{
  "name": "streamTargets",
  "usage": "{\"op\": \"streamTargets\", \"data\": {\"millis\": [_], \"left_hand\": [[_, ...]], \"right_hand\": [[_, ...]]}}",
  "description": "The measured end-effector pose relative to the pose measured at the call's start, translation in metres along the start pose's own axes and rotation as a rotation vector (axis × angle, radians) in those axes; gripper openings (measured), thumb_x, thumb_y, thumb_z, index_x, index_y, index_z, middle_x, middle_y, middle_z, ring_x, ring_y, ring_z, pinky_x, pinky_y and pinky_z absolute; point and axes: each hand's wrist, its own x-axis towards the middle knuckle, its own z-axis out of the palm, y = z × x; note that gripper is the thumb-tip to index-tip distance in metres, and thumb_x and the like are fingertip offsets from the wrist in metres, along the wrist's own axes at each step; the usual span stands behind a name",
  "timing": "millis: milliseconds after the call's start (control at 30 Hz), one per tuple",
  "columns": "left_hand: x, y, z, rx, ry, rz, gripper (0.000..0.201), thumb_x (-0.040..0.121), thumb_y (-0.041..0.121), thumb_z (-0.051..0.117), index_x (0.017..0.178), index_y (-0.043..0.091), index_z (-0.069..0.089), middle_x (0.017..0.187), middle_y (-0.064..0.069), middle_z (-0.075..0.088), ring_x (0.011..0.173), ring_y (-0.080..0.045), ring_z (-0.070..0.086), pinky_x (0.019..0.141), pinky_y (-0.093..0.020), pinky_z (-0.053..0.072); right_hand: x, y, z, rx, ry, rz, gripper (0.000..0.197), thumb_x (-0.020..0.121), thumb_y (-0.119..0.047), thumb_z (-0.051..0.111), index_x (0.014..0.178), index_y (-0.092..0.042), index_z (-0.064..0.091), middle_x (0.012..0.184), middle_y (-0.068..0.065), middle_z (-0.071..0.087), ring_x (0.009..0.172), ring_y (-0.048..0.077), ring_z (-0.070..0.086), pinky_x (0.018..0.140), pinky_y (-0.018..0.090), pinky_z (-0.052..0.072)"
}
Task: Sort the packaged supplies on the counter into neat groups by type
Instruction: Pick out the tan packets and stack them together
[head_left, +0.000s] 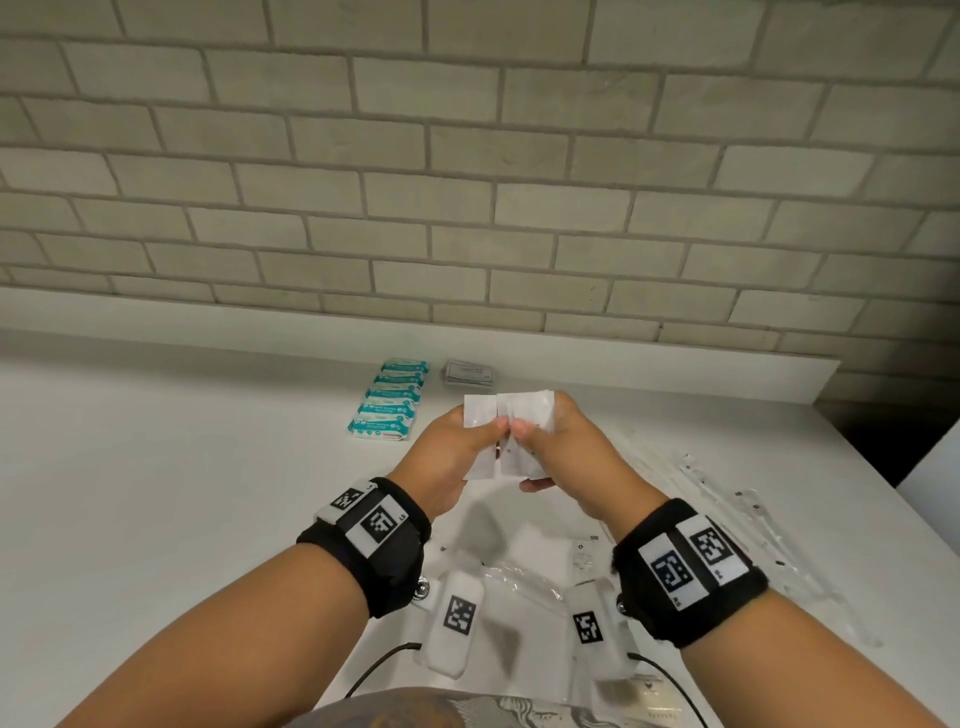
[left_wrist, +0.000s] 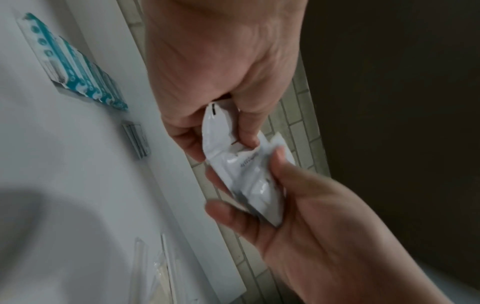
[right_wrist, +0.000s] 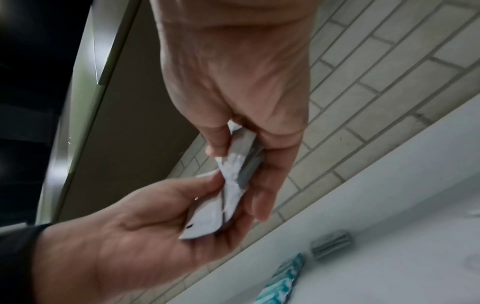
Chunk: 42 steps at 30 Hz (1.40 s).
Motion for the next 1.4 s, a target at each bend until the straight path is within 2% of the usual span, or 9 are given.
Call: {"op": "streamTargets", "data": {"millis": [167, 333, 433, 533, 667, 900, 1067, 1267, 1400], "left_hand": [[-0.005, 0.008, -0.007, 0.029, -0.07, -0.059, 0.034, 0.1, 0.044, 0.038, 0.115, 0.025, 0.062, 0.097, -0.002, 0.072, 0.084, -0.019, 0.068, 0.076, -0.038, 0.057], [0.004, 0.005, -0.025, 0.057, 0.043, -0.201, 0.055, 0.097, 0.056, 0.031, 0.111, 0.013, 0.062, 0.068, 0.0, 0.05, 0.052, -0.01, 0.037, 0.046, -0.021, 0.025], [0.006, 0.0, -0.031, 0.125, 0.04, -0.141, 0.014, 0.097, 0.021, 0.047, 0.099, 0.014, 0.058, 0.079, -0.002, 0.048, 0.063, -0.012, 0.044, 0.051, -0.022, 0.036], [0.004, 0.0, -0.029, 0.238, 0.076, -0.032, 0.008, 0.093, 0.009, 0.056, 0.091, 0.017, 0.056, 0.089, -0.001, 0.06, 0.079, -0.013, 0.057, 0.07, -0.025, 0.045], [-0.001, 0.004, -0.021, 0.329, 0.034, 0.052, 0.009, 0.093, 0.024, 0.058, 0.094, 0.016, 0.063, 0.097, -0.002, 0.068, 0.089, -0.014, 0.061, 0.079, -0.028, 0.041], [-0.002, 0.002, -0.024, 0.264, -0.089, -0.005, 0.049, 0.089, 0.06, 0.048, 0.119, 0.024, 0.064, 0.109, 0.001, 0.068, 0.101, -0.018, 0.06, 0.087, -0.035, 0.045], [-0.008, 0.006, -0.012, -0.066, -0.201, -0.109, 0.026, 0.098, 0.028, 0.047, 0.103, 0.008, 0.063, 0.081, -0.013, 0.061, 0.061, -0.03, 0.055, 0.05, -0.033, 0.042], [-0.001, 0.01, -0.02, -0.225, 0.074, -0.028, 0.016, 0.1, 0.014, 0.045, 0.097, 0.008, 0.06, 0.081, -0.01, 0.065, 0.075, -0.023, 0.068, 0.076, -0.035, 0.053], [-0.002, 0.009, -0.024, -0.107, 0.04, -0.105, 0.011, 0.093, 0.003, 0.052, 0.093, 0.013, 0.055, 0.069, -0.004, 0.053, 0.049, -0.012, 0.054, 0.054, -0.024, 0.049]], "right_hand": [[0.005, 0.003, 0.004, 0.059, 0.121, 0.025, 0.031, 0.094, -0.016, 0.059, 0.117, -0.02, 0.039, 0.107, 0.003, 0.059, 0.09, 0.027, 0.066, 0.055, 0.034, 0.059], [0.008, 0.007, -0.011, 0.035, 0.158, 0.05, 0.029, 0.094, -0.018, 0.058, 0.119, -0.014, 0.045, 0.096, 0.004, 0.058, 0.07, 0.021, 0.063, 0.052, 0.029, 0.054], [0.008, 0.0, -0.015, 0.118, 0.167, 0.07, 0.026, 0.097, -0.02, 0.055, 0.12, -0.014, 0.043, 0.096, 0.002, 0.056, 0.071, 0.022, 0.065, 0.06, 0.035, 0.056], [0.008, -0.006, -0.012, 0.201, 0.1, 0.098, 0.029, 0.098, -0.024, 0.053, 0.124, -0.016, 0.042, 0.11, 0.005, 0.056, 0.087, 0.028, 0.071, 0.072, 0.044, 0.061], [0.004, -0.008, 0.009, 0.043, -0.042, 0.077, 0.033, 0.096, -0.031, 0.054, 0.125, -0.019, 0.042, 0.118, 0.006, 0.059, 0.104, 0.026, 0.064, 0.082, 0.045, 0.058], [0.001, -0.012, 0.017, 0.006, -0.108, 0.041, 0.065, 0.095, -0.025, 0.059, 0.145, -0.032, 0.02, 0.116, 0.005, 0.061, 0.073, 0.023, 0.069, 0.059, 0.035, 0.058], [0.001, -0.013, 0.032, -0.144, -0.223, -0.028, 0.09, 0.095, -0.026, 0.059, 0.152, -0.038, -0.01, 0.127, -0.013, 0.04, 0.059, 0.011, 0.063, 0.051, 0.026, 0.053], [0.008, -0.003, 0.023, -0.339, -0.046, 0.059, 0.099, 0.085, -0.051, 0.064, 0.152, -0.035, -0.008, 0.081, 0.008, 0.069, 0.059, 0.019, 0.065, 0.051, 0.026, 0.049], [0.007, -0.002, 0.015, -0.369, -0.072, -0.168, 0.117, 0.066, -0.049, 0.083, 0.149, -0.047, 0.0, 0.106, 0.0, 0.057, 0.093, 0.013, 0.06, 0.074, 0.024, 0.046]]}}
